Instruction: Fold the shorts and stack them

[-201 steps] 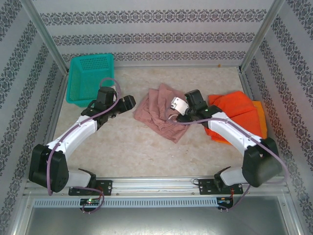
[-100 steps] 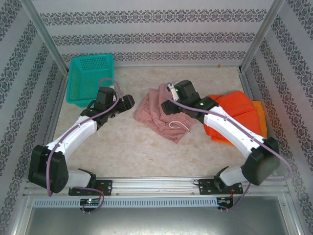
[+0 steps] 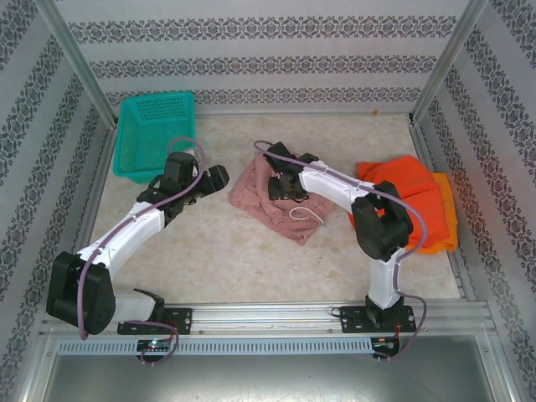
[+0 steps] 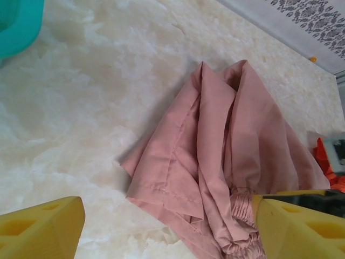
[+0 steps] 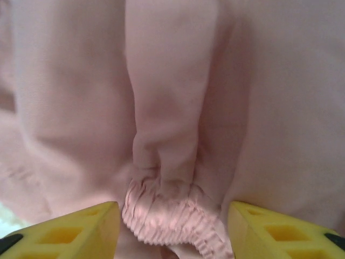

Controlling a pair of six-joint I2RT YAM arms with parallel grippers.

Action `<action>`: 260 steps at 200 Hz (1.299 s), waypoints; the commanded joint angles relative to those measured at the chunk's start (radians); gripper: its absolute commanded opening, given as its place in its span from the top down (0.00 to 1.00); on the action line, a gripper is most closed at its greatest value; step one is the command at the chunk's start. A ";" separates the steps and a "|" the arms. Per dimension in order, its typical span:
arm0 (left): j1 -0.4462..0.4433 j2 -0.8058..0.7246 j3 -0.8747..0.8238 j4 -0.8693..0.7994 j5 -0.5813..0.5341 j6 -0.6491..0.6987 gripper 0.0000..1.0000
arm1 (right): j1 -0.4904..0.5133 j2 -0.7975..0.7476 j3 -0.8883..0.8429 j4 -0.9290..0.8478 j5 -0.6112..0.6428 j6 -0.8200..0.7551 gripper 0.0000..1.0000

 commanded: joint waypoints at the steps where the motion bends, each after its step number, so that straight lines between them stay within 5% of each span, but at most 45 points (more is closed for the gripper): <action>1: -0.004 -0.025 -0.012 0.030 -0.017 -0.007 0.16 | 0.017 0.050 0.048 -0.041 0.023 0.027 0.48; 57: -0.002 -0.024 -0.018 0.028 -0.023 0.001 0.16 | 0.024 0.136 0.074 -0.045 0.021 0.031 0.57; 115: -0.001 -0.021 -0.023 0.034 -0.022 0.002 0.15 | 0.017 0.153 0.102 -0.064 0.028 -0.026 0.88; 159: 0.003 -0.023 -0.013 0.036 -0.026 0.003 0.15 | -0.023 0.070 0.217 -0.068 0.053 -0.171 1.00; 193: 0.006 -0.018 0.003 0.037 -0.036 0.003 0.15 | -0.072 0.167 0.537 -0.145 0.056 -0.319 1.00; 240: 0.019 -0.004 0.041 0.041 -0.051 0.010 0.15 | -0.148 0.421 1.314 -0.347 -0.041 -0.400 1.00; 260: 0.026 0.001 0.060 0.040 -0.053 0.014 0.16 | -0.156 0.353 1.352 -0.276 -0.115 -0.372 1.00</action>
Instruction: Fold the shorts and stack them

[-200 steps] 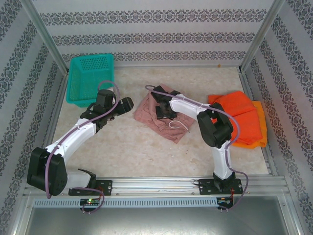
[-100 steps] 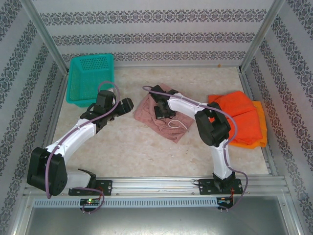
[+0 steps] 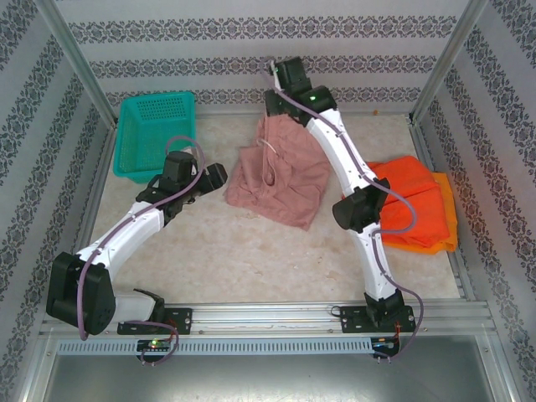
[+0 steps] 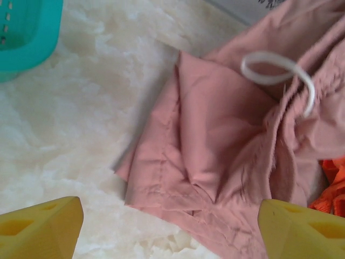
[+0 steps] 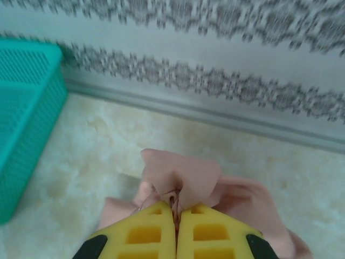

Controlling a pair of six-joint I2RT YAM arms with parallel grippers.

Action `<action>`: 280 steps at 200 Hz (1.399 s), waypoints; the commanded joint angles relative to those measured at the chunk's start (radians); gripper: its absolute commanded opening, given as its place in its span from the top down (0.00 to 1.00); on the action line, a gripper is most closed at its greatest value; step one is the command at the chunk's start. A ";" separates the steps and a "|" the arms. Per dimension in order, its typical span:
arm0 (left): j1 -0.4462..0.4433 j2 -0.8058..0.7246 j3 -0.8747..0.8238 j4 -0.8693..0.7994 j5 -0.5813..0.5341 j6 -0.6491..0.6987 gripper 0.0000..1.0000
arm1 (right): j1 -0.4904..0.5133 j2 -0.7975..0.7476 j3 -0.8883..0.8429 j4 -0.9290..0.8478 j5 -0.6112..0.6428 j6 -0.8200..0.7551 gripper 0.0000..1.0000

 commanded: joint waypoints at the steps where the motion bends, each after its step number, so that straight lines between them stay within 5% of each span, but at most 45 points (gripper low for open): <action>1: 0.014 0.002 0.049 0.036 -0.019 0.013 0.16 | -0.004 -0.051 0.084 -0.019 -0.098 -0.020 1.00; 45: 0.021 -0.039 0.084 0.033 -0.061 0.037 0.15 | 0.048 -0.380 -0.182 0.105 -0.333 -0.131 1.00; 108: 0.028 -0.153 0.034 0.066 -0.067 -0.019 0.15 | 0.089 -1.068 -1.424 0.417 -0.275 -0.434 1.00; 142: 0.027 -0.156 -0.051 0.081 -0.008 -0.102 0.16 | 0.102 -1.256 -1.823 0.494 -0.178 -0.456 1.00; 217: 0.027 -0.019 -0.128 0.134 -0.028 -0.131 0.17 | 0.036 -1.219 -1.905 0.494 0.188 -0.390 1.00; 280: 0.028 0.178 0.075 0.146 -0.045 -0.086 0.19 | -0.177 -1.054 -1.637 0.525 0.120 -0.299 1.00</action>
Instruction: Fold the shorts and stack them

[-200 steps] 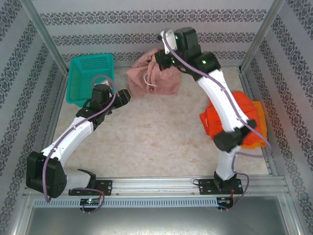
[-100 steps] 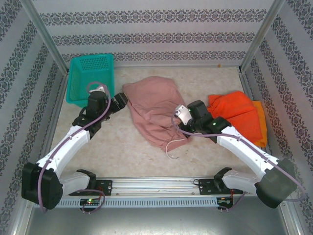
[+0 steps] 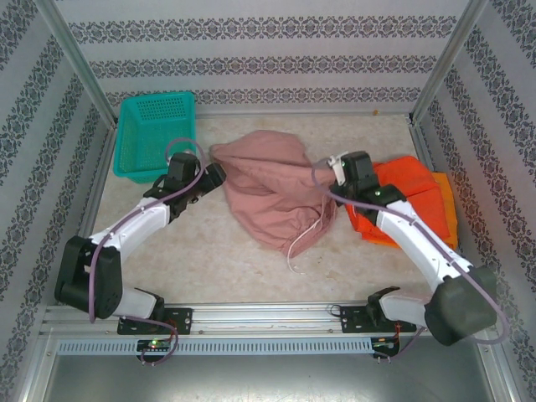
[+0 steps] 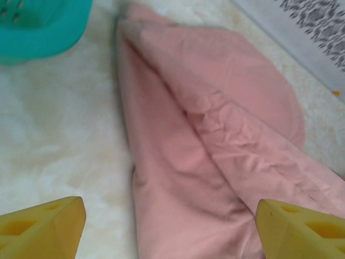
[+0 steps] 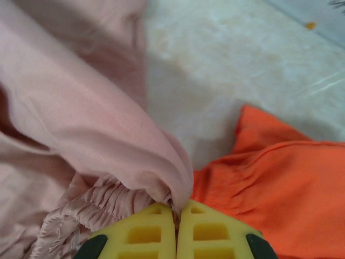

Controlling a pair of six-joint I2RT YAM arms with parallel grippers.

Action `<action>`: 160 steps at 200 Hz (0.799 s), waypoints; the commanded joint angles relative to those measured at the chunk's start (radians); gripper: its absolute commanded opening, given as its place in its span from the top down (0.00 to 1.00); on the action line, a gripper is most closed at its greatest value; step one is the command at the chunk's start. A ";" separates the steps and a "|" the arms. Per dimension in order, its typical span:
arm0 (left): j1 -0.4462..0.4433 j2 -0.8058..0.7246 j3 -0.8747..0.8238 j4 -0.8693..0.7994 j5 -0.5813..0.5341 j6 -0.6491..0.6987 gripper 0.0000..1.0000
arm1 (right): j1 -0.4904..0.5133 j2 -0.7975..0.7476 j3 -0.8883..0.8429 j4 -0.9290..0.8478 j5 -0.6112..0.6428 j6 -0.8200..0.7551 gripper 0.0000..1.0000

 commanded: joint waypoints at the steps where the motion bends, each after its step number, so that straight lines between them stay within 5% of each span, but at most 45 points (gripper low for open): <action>1: 0.011 0.058 0.077 0.051 -0.020 0.029 0.19 | -0.038 0.064 0.128 0.054 -0.006 0.040 1.00; 50: 0.012 0.226 0.197 0.050 -0.031 0.002 0.21 | -0.092 0.226 0.305 0.071 -0.038 0.022 1.00; 160: 0.007 0.522 0.449 -0.130 -0.144 -0.010 0.31 | -0.141 0.236 0.247 0.120 -0.121 0.061 1.00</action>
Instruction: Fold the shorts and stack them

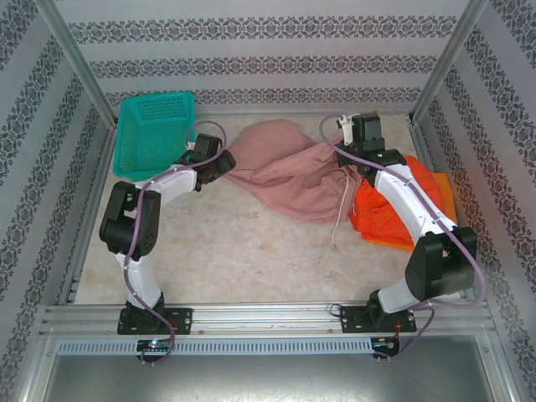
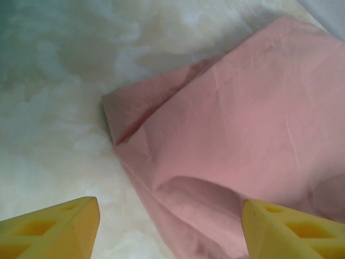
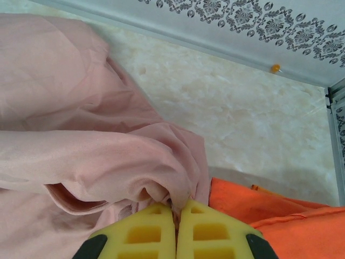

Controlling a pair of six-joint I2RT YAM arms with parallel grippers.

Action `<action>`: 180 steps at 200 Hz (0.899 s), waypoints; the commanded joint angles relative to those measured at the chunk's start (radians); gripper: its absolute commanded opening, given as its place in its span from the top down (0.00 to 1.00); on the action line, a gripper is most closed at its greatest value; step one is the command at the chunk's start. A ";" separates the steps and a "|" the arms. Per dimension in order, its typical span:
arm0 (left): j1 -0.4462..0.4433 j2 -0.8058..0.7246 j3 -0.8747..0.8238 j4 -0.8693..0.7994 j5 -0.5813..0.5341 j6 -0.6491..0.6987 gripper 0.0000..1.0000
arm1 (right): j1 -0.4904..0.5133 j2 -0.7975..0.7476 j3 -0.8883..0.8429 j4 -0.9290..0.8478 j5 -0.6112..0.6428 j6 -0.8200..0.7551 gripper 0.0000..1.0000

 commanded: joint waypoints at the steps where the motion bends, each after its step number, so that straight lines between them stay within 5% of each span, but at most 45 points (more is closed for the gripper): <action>1: 0.006 0.047 0.085 -0.086 -0.055 0.021 0.31 | -0.012 -0.012 -0.015 0.029 -0.028 0.020 1.00; 108: 0.069 0.106 0.169 -0.172 -0.120 0.139 0.32 | -0.015 -0.022 -0.049 0.028 -0.066 0.030 1.00; 180: 0.088 0.057 0.128 -0.107 0.034 0.090 0.35 | -0.015 -0.018 -0.049 0.023 -0.075 0.028 1.00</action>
